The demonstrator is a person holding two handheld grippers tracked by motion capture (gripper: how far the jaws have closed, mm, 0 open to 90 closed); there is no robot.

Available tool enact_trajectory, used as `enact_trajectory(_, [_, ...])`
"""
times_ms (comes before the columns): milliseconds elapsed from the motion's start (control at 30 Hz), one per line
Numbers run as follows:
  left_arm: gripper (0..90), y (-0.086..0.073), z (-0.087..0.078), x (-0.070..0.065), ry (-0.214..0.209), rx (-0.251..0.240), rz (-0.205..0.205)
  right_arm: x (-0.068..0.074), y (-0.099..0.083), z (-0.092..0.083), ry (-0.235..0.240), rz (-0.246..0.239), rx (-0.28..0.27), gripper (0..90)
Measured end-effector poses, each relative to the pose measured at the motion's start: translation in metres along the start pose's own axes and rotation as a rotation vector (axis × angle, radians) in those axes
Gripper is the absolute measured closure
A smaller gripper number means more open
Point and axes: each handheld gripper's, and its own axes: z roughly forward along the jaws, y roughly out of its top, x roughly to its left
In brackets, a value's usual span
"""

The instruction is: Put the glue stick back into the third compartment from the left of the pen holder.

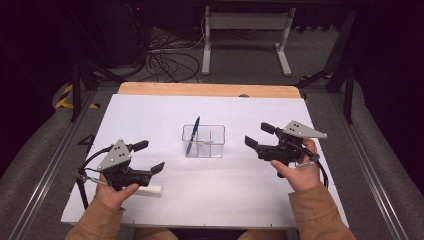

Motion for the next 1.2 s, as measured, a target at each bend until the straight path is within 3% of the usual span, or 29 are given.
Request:
enact_trajectory(233, [14.0, 0.001, -0.001, 0.001, -0.015, 0.025, 0.011, -0.005, -0.012, -0.005, -0.001, 0.006, 0.022, 15.5])
enact_trajectory(733, [11.9, 0.001, -0.002, 0.003, -0.038, 0.064, 0.042, -0.008, -0.013, -0.01, -0.002, 0.015, 0.015, 15.3])
enact_trajectory(1033, [13.1, 0.002, 0.002, 0.0, -0.057, 0.128, 0.091, -0.009, -0.014, -0.011, 0.004, 0.013, 0.02, 15.2])
enact_trajectory(1200, [14.6, 0.001, 0.004, 0.002, -0.073, 0.192, 0.115, -0.008, -0.014, -0.011, 0.019, 0.018, 0.02, 14.9])
